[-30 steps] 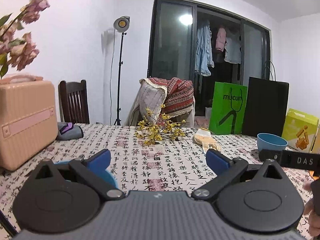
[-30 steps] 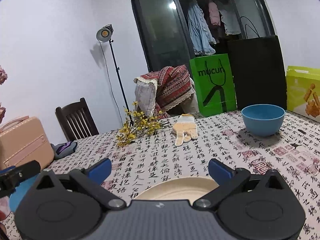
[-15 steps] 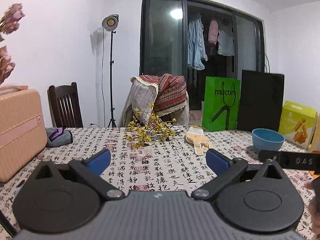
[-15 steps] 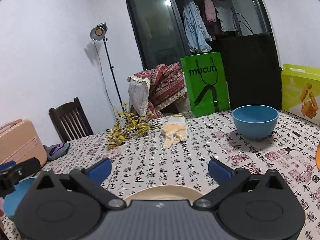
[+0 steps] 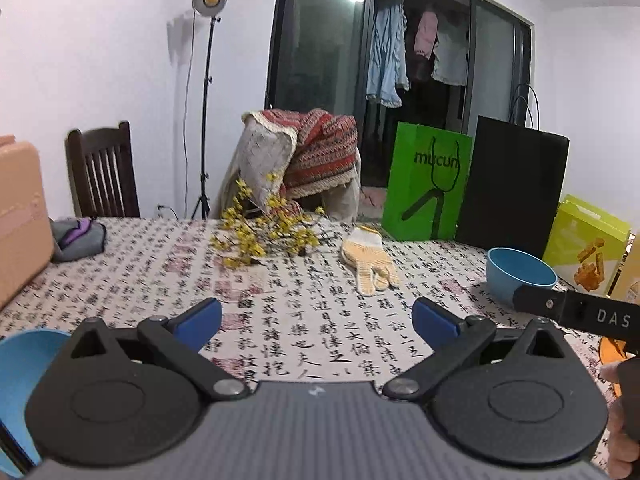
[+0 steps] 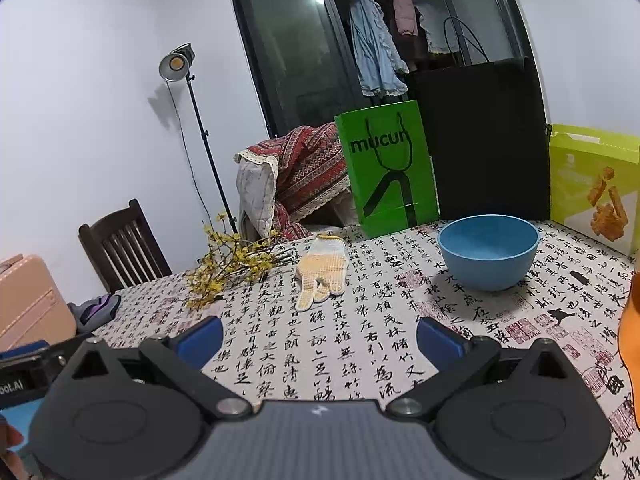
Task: Organize plates and bowls
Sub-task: 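Move both open grippers across the table to the last blue bowl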
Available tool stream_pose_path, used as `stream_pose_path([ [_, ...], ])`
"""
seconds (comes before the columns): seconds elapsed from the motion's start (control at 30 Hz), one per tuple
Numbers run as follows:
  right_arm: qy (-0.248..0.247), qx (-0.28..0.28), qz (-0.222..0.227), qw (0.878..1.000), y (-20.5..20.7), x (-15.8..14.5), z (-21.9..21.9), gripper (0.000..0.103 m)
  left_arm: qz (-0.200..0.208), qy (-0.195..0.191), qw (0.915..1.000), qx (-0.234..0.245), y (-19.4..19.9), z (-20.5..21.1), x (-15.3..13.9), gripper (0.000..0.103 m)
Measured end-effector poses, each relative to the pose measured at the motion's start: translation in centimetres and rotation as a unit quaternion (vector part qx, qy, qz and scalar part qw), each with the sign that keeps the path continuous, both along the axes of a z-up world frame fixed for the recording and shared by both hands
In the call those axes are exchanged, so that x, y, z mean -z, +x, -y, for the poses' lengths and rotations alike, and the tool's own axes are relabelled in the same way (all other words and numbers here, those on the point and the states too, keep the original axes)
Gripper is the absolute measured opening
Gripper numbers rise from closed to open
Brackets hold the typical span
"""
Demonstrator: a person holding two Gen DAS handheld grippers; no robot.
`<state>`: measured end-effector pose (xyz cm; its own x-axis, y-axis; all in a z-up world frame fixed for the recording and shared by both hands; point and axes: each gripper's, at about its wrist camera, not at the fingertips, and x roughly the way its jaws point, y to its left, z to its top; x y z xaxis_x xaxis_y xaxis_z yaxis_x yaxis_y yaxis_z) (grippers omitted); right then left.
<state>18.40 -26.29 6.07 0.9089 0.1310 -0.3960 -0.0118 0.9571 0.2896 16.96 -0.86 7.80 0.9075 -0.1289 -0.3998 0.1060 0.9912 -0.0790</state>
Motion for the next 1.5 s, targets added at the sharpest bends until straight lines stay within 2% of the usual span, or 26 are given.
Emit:
stream_pose_path([
  [0.27,0.031,0.017,0.003,0.999,2.0,-0.4,1.7,0.103,-0.021,-0.001,0.9997,-0.007,2.4,1.6,-0.6,0.103],
  [0.47,0.03,0.041,-0.03,0.998,4.0,-0.5,3.2,0.103,-0.042,-0.022,0.9989,-0.004,4.8,2.6,-0.9,0.103],
  [0.8,0.048,0.061,-0.022,0.997,6.5,-0.9,6.0,0.103,-0.06,-0.014,0.9979,-0.019,8.3,4.7,-1.5,0.103],
  [1.27,0.016,0.088,-0.013,0.996,12.0,-2.7,9.1,0.103,-0.074,-0.009,0.9969,-0.027,13.5,8.5,-2.1,0.103],
  [1.5,0.036,0.096,-0.03,0.994,13.9,-1.3,11.5,0.103,-0.082,-0.017,0.9961,-0.028,15.9,9.9,-1.6,0.103],
])
